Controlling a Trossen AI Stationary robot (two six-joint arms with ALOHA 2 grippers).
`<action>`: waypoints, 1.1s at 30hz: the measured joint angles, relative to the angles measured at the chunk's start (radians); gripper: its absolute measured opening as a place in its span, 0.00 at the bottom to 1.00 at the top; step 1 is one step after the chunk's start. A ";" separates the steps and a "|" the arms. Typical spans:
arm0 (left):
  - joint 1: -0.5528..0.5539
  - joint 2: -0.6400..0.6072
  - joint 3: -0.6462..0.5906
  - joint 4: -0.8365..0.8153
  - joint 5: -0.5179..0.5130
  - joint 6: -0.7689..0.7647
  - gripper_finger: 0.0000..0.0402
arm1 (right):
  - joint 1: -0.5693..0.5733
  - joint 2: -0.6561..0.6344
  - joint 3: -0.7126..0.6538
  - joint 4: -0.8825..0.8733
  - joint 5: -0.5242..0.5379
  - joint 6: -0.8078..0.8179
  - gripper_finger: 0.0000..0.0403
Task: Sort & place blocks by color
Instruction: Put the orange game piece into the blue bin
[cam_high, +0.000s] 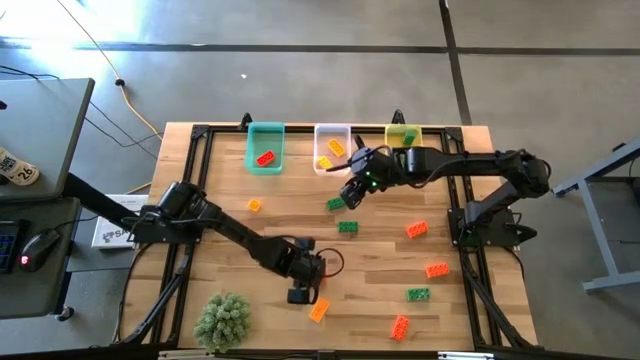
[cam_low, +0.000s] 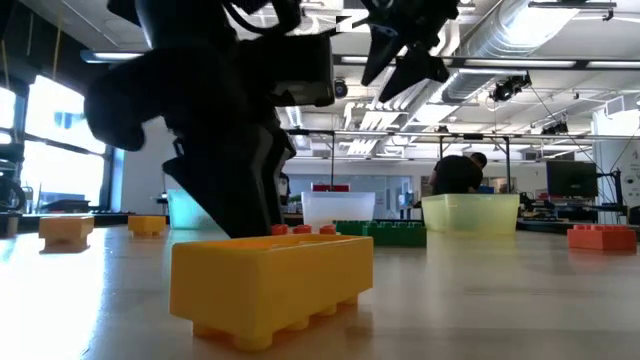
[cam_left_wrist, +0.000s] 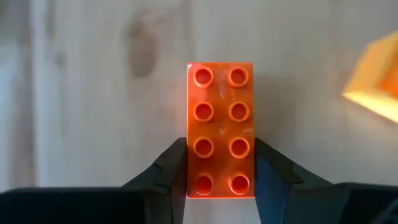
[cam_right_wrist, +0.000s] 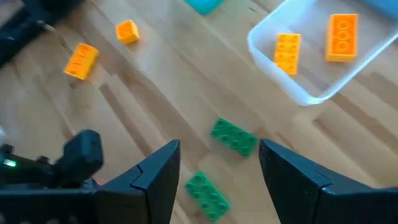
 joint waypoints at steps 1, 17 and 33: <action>0.011 -0.007 0.000 -0.012 0.002 0.003 0.27 | -0.011 0.000 0.000 -0.008 -0.003 -0.011 0.51; 0.271 -0.218 0.000 -0.110 -0.011 0.090 0.27 | -0.176 0.000 0.000 -0.076 -0.237 -0.304 0.51; 0.643 -0.427 0.000 -0.244 -0.167 0.111 0.27 | -0.227 0.000 0.000 -0.090 -0.219 -0.528 0.51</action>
